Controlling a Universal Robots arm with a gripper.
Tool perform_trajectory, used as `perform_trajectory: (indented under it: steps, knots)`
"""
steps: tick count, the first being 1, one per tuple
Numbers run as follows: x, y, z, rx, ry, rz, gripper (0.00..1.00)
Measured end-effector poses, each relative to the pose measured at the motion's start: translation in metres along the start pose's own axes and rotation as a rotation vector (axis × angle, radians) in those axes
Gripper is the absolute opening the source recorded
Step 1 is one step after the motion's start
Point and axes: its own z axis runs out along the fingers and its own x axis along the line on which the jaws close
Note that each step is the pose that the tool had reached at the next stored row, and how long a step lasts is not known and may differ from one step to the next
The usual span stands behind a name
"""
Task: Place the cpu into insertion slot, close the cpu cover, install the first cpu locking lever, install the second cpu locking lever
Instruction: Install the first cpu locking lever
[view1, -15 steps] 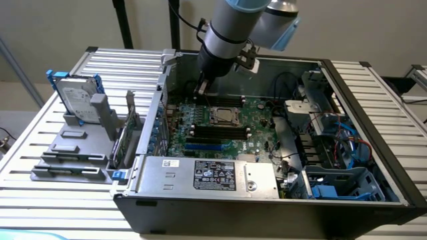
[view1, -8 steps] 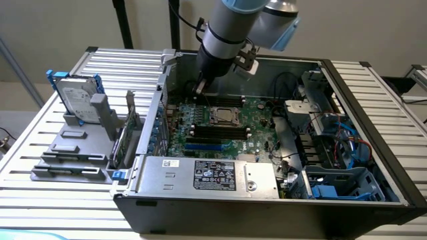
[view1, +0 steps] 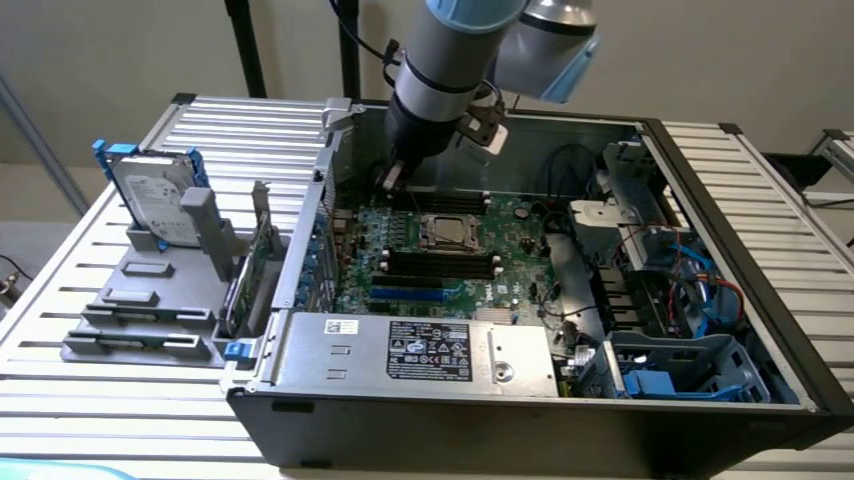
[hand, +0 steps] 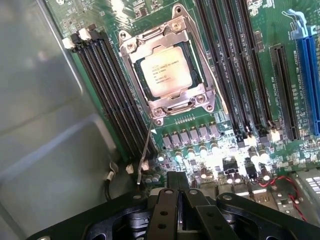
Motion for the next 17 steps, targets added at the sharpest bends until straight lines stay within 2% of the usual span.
perform_trajectory:
  steps: [7,17]
  knots:
    - [-0.0005,-0.0006,0.0017,-0.0122,0.0195,0.065,0.11]
    - [-0.0021,-0.0036,0.0029,-0.0202,0.0375,0.131,0.11]
